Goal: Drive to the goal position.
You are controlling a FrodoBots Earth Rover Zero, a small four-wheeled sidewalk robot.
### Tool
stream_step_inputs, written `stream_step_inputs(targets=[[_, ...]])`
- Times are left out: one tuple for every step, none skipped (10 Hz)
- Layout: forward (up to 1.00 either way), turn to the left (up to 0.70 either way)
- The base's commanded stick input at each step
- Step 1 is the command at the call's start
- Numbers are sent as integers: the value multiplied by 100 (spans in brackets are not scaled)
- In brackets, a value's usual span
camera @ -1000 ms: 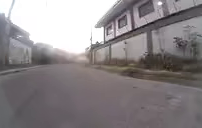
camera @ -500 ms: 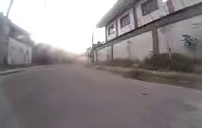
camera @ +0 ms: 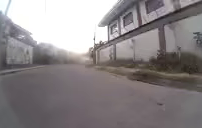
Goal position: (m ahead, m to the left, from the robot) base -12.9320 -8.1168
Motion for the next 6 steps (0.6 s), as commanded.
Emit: stream_step_inputs(targets=[[100, 0], [100, 0], [100, 0], [100, 0], [100, 0], [100, 0]])
